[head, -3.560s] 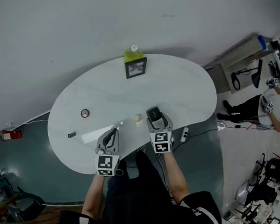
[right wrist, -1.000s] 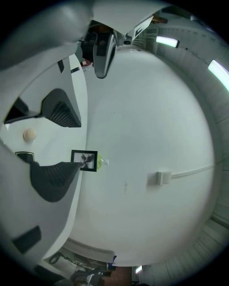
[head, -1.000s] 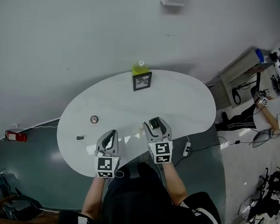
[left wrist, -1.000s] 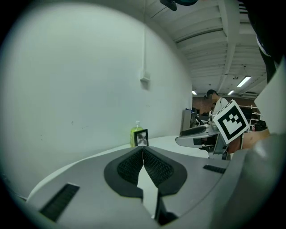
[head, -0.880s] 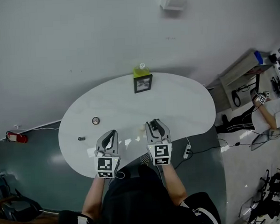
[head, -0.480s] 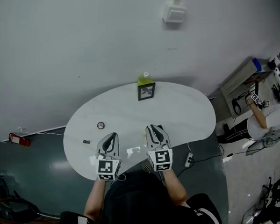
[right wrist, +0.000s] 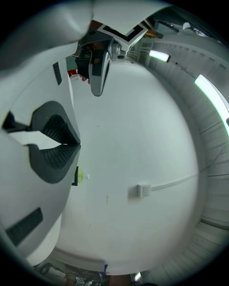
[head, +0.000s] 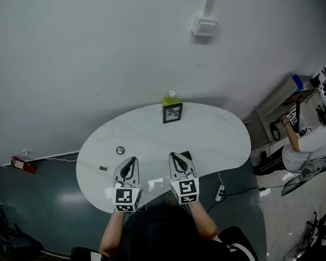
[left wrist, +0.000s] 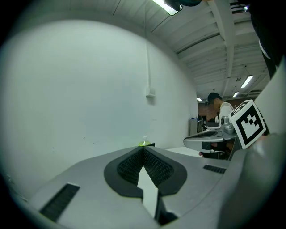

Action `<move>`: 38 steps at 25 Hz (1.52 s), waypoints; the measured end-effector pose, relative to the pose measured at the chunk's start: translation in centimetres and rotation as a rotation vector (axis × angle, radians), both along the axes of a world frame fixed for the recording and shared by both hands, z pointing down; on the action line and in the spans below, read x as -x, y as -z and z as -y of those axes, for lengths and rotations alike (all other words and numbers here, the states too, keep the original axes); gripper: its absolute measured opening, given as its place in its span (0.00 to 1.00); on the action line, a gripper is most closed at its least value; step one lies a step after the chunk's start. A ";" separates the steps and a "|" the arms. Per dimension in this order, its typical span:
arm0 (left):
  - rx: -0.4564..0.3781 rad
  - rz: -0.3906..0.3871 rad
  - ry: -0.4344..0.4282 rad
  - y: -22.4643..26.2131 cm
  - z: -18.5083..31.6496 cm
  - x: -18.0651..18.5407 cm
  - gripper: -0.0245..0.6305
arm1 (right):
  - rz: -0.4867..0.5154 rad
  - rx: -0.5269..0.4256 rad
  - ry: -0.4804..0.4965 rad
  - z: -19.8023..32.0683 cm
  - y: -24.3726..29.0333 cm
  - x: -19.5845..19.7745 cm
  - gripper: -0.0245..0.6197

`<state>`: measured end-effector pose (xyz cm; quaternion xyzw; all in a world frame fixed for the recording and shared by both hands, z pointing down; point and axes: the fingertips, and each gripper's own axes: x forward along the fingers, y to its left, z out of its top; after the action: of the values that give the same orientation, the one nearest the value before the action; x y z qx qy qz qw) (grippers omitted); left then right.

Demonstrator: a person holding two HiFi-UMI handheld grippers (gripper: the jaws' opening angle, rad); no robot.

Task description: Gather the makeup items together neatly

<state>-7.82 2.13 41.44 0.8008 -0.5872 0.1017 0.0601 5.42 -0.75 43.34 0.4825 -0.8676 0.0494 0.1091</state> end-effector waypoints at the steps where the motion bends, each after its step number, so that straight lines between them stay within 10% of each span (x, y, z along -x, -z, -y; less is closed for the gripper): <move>1: 0.000 0.000 0.002 0.0 0.1 0.0 0.07 | -0.001 0.000 0.003 0.0 0.1 0.1 0.09; 15: -0.002 -0.039 -0.024 -0.2 -0.7 0.0 0.07 | -0.020 0.005 0.053 -0.2 -0.3 1.6 0.09; 38: 0.093 -0.024 0.453 -4.8 -10.0 21.0 0.07 | -0.038 0.064 0.582 -5.7 -4.4 26.0 0.09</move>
<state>-28.87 12.13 46.28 0.6459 -0.7460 0.1031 0.1252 -20.55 4.95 47.70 0.2104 -0.9654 0.0344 0.1503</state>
